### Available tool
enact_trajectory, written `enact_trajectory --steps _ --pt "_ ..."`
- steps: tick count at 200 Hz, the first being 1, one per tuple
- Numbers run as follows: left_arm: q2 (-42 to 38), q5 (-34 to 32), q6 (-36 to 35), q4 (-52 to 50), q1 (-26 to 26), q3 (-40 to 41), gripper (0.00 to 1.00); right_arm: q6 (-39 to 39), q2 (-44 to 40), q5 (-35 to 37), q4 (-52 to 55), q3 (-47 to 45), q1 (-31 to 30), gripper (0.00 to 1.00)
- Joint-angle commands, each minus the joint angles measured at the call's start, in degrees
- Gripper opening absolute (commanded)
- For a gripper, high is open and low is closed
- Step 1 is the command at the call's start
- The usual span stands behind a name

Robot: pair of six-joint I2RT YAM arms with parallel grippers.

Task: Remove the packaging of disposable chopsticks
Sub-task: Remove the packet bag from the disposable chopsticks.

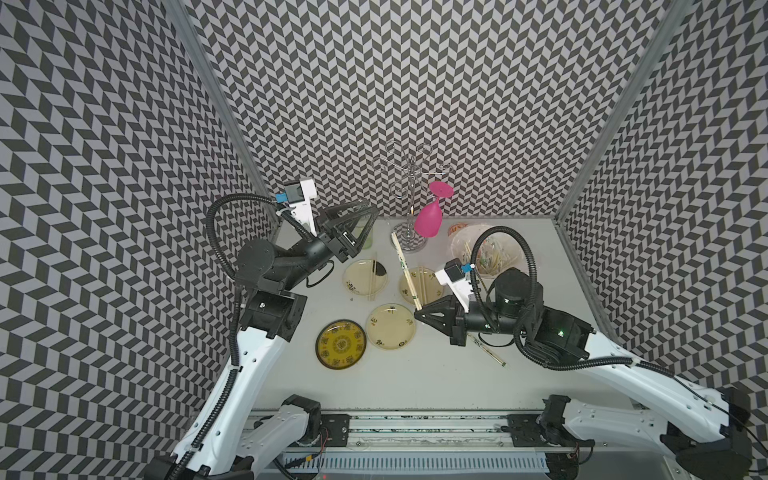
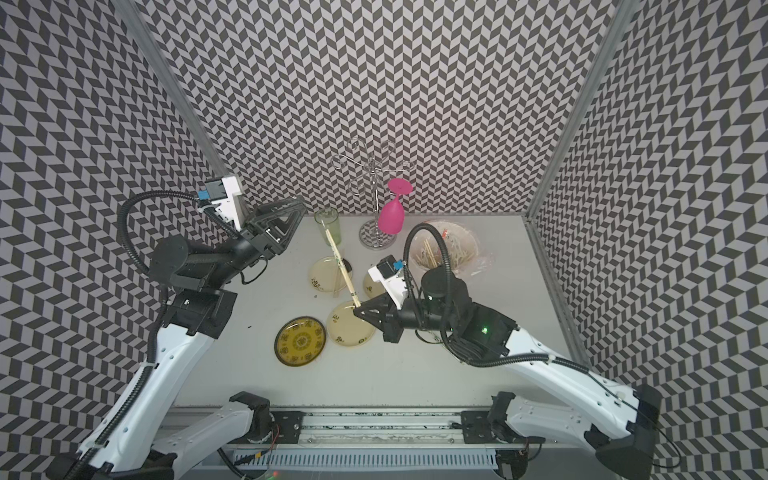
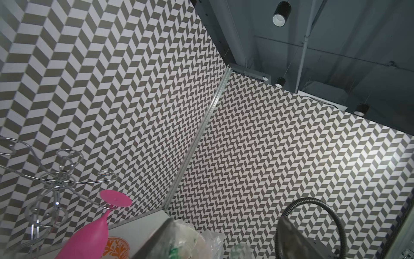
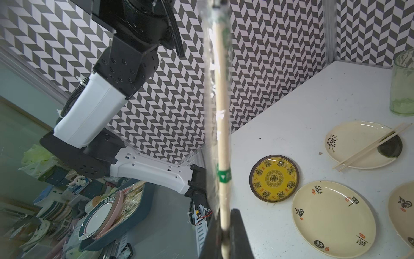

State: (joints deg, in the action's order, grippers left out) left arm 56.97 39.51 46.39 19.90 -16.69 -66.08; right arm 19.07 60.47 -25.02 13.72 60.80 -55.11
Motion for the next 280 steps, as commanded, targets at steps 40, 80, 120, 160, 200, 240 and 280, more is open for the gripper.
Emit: enact_trajectory --steps 40,80,120,160,200,240,280 --pt "3.61 16.19 9.78 11.93 0.06 2.75 0.74 -0.18 -0.18 -5.79 -3.86 0.73 -0.08 0.00" --pt "5.14 18.30 10.50 13.58 -0.01 0.84 0.23 -0.19 -0.02 -6.36 -3.79 0.70 -0.06 0.00" --pt "5.50 19.07 11.25 15.41 0.03 0.61 0.00 -0.48 -0.26 -4.77 -2.83 0.64 -0.08 0.00" --pt "3.55 8.32 4.44 7.23 1.68 -2.45 0.00 0.03 -0.79 -2.12 -0.49 -0.01 0.07 0.00" --pt "3.29 -2.17 -3.04 0.16 3.54 -10.20 0.00 3.62 -1.20 -0.90 1.12 -3.44 1.72 0.00" --pt "0.74 -13.57 -8.65 -5.37 4.56 -13.57 0.00 4.26 -0.28 -1.08 0.95 -5.93 2.29 0.00" --pt "-4.48 -25.93 -14.12 -10.79 4.56 -14.71 0.00 7.21 6.44 -7.06 -4.38 -8.65 2.34 0.00"
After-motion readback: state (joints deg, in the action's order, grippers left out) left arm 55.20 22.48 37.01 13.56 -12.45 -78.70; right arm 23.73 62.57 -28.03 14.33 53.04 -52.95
